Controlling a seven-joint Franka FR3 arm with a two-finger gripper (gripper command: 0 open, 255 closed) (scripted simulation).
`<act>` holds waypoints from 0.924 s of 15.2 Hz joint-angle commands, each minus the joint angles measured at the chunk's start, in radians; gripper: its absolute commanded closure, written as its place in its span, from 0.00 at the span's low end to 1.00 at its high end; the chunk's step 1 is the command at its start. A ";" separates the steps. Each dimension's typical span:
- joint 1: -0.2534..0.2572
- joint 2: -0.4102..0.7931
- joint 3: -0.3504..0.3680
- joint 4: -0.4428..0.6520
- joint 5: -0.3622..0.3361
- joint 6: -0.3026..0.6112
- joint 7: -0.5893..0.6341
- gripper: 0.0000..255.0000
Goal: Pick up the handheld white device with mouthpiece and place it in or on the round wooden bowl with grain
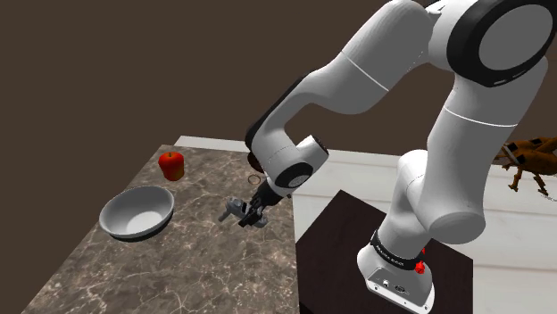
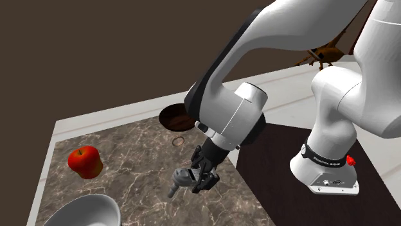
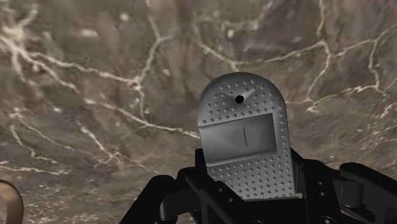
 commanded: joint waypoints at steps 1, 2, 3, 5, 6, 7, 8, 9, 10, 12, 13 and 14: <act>0.000 0.000 0.000 0.000 0.000 0.000 0.000 1.00; 0.000 -0.017 0.006 -0.007 -0.031 0.009 0.037 1.00; 0.000 -0.034 0.012 -0.014 -0.064 0.017 0.075 1.00; 0.004 -0.068 0.020 -0.030 -0.137 0.031 0.160 1.00; 0.008 -0.086 0.023 -0.039 -0.177 0.038 0.206 1.00; 0.012 -0.103 0.024 -0.049 -0.219 0.044 0.255 1.00; 0.018 -0.121 0.024 -0.059 -0.264 0.050 0.305 1.00; 0.024 -0.139 0.024 -0.069 -0.312 0.056 0.358 1.00; 0.031 -0.158 0.022 -0.081 -0.361 0.060 0.413 1.00; 0.046 -0.195 0.017 -0.105 -0.470 0.069 0.529 1.00; 0.052 -0.215 0.014 -0.118 -0.528 0.072 0.591 1.00; 0.058 -0.234 0.011 -0.131 -0.589 0.074 0.654 1.00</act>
